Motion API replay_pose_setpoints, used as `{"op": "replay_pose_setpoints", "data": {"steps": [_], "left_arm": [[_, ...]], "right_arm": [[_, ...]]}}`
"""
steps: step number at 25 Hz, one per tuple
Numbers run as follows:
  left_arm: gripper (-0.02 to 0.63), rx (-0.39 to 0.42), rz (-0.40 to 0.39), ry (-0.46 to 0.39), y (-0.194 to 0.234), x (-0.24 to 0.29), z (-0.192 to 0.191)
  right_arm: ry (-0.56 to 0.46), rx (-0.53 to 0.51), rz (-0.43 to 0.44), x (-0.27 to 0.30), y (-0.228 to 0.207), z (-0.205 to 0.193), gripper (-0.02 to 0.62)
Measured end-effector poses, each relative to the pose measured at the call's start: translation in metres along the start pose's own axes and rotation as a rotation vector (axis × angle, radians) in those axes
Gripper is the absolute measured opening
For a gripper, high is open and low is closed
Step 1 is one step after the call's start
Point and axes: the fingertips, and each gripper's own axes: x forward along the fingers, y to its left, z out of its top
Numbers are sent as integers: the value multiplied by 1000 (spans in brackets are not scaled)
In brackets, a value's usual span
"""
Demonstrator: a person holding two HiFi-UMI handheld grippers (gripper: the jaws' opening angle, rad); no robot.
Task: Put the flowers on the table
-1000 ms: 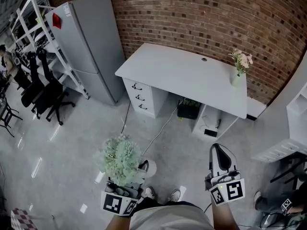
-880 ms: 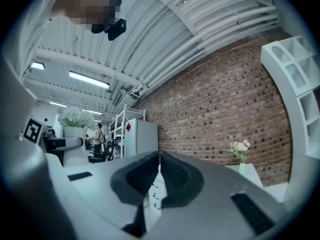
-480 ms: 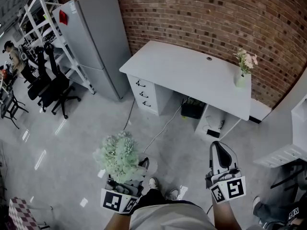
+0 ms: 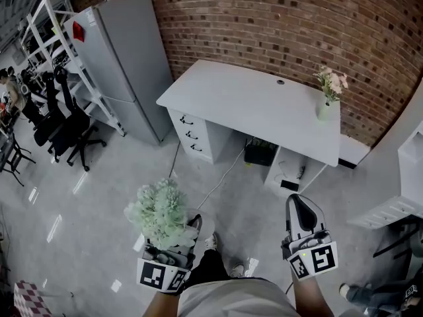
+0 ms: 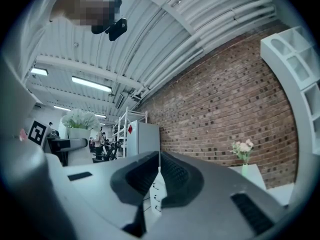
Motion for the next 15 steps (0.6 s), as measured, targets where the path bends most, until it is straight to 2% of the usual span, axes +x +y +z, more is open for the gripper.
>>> {"op": "replay_pose_setpoints", "data": {"steps": [9,15], "left_arm": [[347,-7,-29,2,29,34,-14],[345,-43,-45,1,52,61,-14]], "right_arm": [[-26,2,-53,34,-13,-4,23],[14,-3,-47,74,-7,-11,23]]}}
